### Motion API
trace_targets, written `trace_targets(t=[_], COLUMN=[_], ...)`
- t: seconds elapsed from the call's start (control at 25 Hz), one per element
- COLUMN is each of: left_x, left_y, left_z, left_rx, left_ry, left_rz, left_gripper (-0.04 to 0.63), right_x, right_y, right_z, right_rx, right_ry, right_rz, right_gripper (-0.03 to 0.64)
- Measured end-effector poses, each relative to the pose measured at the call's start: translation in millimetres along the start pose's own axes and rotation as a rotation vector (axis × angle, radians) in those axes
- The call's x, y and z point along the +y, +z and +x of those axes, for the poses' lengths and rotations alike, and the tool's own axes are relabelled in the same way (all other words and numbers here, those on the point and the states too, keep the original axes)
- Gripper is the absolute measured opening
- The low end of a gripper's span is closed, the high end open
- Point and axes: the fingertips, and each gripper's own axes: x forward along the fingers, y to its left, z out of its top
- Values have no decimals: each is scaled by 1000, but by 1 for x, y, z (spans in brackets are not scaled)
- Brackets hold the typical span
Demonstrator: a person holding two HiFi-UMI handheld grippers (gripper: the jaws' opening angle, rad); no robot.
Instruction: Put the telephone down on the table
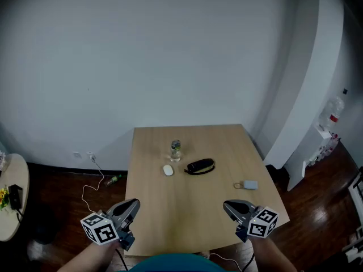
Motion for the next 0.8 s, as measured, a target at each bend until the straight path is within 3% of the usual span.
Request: trace_targets(t=[0.36, 0.6, 0.8], left_x=[-65, -134, -201], left_y=[-23, -78, -126], left_z=[-44, -58, -74], left_rx=[10, 48, 50], left_ry=[-36, -28, -6], left_rz=[36, 128, 98], left_gripper=[7, 8, 6], right_x=[69, 93, 114], right_y=[26, -3, -37], right_z=[-75, -148, -220], right_rx=[-59, -56, -19], right_ry=[-30, -52, -33], right_rz=[-81, -86, -72], right_gripper=[2, 2, 2])
